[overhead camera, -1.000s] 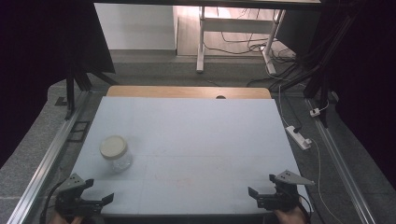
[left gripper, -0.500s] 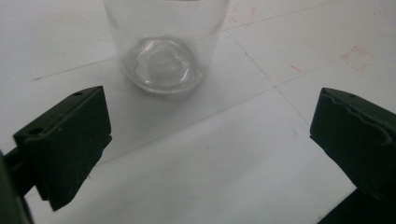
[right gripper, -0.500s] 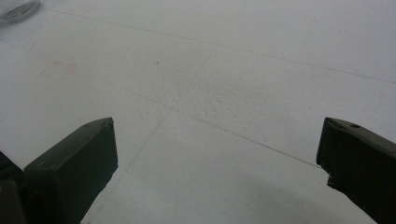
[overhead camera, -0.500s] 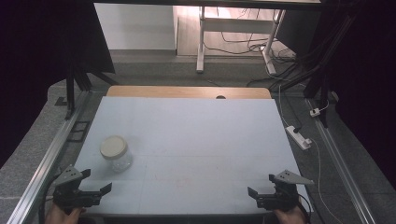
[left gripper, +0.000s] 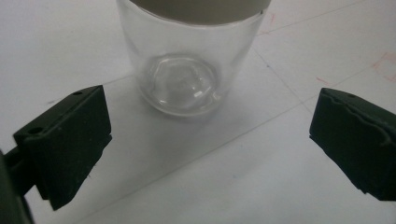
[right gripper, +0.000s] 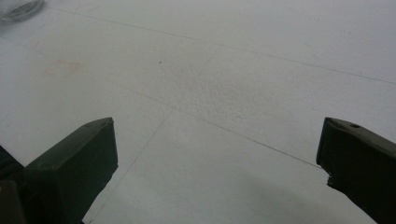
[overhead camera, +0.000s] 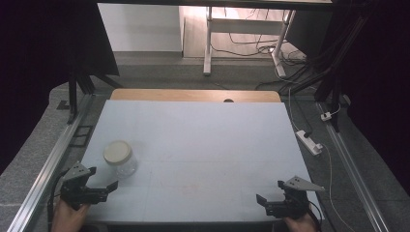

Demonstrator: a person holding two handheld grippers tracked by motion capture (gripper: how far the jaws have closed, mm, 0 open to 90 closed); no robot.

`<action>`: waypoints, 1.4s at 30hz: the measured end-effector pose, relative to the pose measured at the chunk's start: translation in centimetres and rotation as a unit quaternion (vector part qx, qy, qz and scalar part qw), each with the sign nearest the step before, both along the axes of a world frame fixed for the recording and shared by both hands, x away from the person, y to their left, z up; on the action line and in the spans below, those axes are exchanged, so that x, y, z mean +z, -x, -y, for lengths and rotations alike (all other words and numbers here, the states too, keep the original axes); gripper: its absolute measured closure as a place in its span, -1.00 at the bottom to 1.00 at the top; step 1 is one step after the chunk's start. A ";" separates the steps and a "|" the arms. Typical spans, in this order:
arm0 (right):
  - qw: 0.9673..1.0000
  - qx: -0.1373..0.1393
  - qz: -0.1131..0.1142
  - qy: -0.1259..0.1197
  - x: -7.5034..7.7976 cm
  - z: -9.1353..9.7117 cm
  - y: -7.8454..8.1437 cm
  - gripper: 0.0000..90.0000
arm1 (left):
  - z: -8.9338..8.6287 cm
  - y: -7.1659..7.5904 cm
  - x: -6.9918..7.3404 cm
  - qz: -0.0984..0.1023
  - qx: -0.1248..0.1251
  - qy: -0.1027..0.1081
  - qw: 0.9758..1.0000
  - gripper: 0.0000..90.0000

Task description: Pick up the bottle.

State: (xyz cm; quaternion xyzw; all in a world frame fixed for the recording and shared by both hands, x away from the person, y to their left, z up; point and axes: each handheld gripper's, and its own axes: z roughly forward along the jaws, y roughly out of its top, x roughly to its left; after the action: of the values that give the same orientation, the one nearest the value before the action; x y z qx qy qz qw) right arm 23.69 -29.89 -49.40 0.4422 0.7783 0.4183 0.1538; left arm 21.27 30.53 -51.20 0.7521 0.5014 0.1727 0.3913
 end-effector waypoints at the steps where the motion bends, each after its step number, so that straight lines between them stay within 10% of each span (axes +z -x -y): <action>1: 1.000 0.000 0.000 0.000 0.0 0.0 0.0 -1.00 | 0.0 -0.1 0.0 0.002 -0.004 -0.001 1.000 -1.00; 42: 1.000 0.000 -0.002 0.002 0.0 -0.1 0.0 -1.00 | 1.2 -7.2 -1.7 0.013 -0.061 -0.001 0.998 -1.00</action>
State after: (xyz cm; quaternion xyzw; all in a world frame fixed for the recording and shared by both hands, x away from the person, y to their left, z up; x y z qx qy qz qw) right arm 23.73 -29.82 -49.42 0.4427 0.7797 0.4155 0.1532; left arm 28.52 29.32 -52.94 0.7791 0.4498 0.1584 0.4069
